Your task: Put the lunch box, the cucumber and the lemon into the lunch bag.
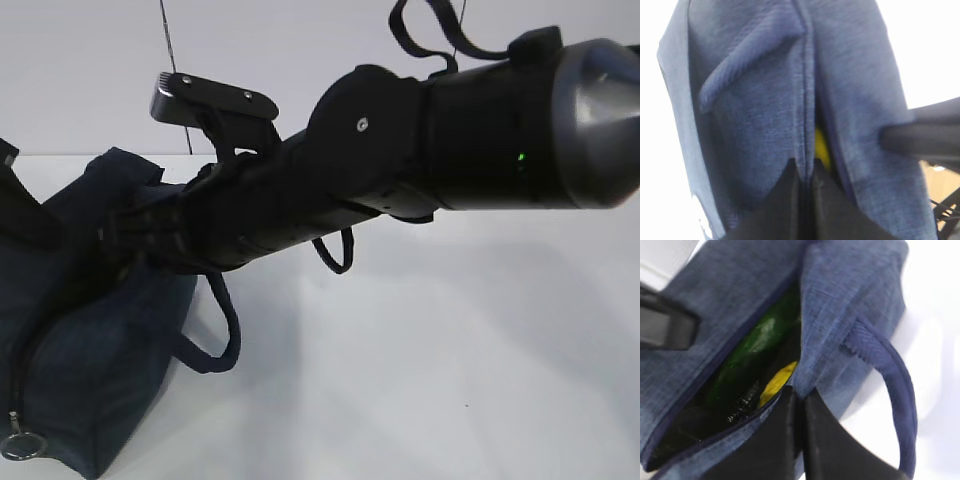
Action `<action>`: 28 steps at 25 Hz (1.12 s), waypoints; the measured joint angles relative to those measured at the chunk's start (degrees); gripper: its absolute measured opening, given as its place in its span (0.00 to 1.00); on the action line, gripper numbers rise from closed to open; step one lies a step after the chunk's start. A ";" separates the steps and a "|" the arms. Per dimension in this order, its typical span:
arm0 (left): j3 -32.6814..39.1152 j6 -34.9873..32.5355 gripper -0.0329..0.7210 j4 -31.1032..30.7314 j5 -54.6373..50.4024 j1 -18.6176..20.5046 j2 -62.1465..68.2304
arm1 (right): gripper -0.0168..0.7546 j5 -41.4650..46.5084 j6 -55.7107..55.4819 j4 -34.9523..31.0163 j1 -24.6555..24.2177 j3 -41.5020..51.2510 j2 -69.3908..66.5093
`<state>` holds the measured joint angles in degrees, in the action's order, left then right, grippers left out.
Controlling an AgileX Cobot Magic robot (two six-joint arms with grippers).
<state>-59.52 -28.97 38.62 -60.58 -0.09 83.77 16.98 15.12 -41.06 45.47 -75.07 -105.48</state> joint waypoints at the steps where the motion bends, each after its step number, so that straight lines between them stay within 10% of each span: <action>1: 0.00 -0.10 0.03 0.09 0.23 -0.78 0.00 | 0.03 0.28 0.00 1.59 0.00 0.00 0.49; 9: 0.00 -0.09 0.03 0.70 6.17 -8.84 0.00 | 0.03 5.30 -3.33 17.00 0.00 0.00 3.50; 19: 1.08 -0.09 0.03 2.51 14.75 -16.20 0.11 | 0.03 15.03 -41.74 63.05 0.00 0.08 7.10; 28: 3.50 -2.63 0.03 7.77 29.28 -26.27 0.22 | 0.03 21.00 -50.89 79.00 -0.13 0.23 10.22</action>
<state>-56.02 -31.60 46.40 -31.30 -26.36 83.98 37.98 -35.77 37.94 45.34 -74.84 -95.26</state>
